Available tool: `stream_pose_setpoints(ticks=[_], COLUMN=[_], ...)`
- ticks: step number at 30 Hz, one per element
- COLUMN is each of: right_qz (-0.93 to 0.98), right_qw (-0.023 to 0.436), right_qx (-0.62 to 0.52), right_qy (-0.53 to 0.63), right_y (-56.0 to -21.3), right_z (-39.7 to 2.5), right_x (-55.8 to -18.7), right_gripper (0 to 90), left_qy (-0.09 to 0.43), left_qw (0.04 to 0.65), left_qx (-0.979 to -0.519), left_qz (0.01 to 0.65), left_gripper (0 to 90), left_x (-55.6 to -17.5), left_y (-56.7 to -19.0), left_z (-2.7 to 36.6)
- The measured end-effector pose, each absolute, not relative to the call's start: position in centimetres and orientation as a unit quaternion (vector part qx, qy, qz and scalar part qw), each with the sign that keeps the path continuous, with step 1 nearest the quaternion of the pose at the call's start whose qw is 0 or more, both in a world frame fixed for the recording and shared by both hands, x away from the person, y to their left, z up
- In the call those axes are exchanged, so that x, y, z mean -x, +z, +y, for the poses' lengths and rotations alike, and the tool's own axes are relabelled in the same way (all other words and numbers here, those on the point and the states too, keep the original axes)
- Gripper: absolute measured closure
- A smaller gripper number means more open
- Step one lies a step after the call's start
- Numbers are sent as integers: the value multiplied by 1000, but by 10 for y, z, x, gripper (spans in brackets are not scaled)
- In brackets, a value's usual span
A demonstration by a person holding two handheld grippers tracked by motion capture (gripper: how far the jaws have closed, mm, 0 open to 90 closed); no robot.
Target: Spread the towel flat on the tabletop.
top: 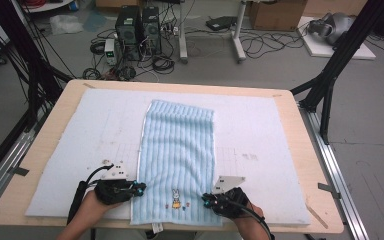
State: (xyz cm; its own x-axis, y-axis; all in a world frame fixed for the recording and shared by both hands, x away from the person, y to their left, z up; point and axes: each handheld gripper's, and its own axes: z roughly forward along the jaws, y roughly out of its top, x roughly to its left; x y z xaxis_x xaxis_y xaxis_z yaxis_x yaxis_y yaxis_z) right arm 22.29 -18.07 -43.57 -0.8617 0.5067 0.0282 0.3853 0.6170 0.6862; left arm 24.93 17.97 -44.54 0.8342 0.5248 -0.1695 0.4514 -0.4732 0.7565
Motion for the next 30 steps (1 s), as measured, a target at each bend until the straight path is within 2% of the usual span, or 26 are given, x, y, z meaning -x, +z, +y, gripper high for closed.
stream_pose_setpoints(ticks=[3, 4, 5, 7, 9, 10, 12, 15, 18, 23, 27, 30], right_qz=[897, 898, 895, 886, 869, 863, 861, 881, 895, 901, 909, 898], right_qw=[69, 69, 70, 79, 101, 100, 88, 75, 63, 38, 4, 6], right_qx=[-240, -235, -237, -252, -279, -291, -281, -219, -205, -200, -165, -186], right_qy=[364, 367, 371, 382, 395, 401, 414, 414, 390, 384, 382, 399], right_y=[-434, -433, -431, -429, -428, -428, -427, -429, -437, -442, -442, -440], right_z=[-182, -182, -182, -183, -184, -183, -175, -152, -135, -131, -135, -143], right_x=[-212, -210, -209, -212, -219, -223, -225, -222, -227, -234, -228, -227], right_gripper=[830, 799, 739, 646, 546, 538, 550, 649, 731, 857, 859, 708], left_qy=[18, 15, 18, 28, 51, 59, 75, 95, 114, 123, 125, 125], left_qw=[422, 422, 426, 434, 446, 452, 462, 471, 475, 477, 476, 473], left_qx=[-863, -864, -860, -846, -830, -822, -807, -794, -786, -776, -772, -774], left_qz=[277, 276, 280, 308, 330, 341, 361, 372, 380, 394, 402, 402], left_gripper=[855, 848, 815, 642, 579, 565, 552, 548, 549, 539, 533, 524], left_x=[-242, -242, -242, -247, -251, -253, -257, -262, -267, -273, -278, -282], left_y=[-444, -443, -441, -438, -437, -436, -436, -435, -434, -433, -434, -436], left_z=[183, 185, 186, 190, 194, 195, 197, 199, 201, 206, 207, 205])
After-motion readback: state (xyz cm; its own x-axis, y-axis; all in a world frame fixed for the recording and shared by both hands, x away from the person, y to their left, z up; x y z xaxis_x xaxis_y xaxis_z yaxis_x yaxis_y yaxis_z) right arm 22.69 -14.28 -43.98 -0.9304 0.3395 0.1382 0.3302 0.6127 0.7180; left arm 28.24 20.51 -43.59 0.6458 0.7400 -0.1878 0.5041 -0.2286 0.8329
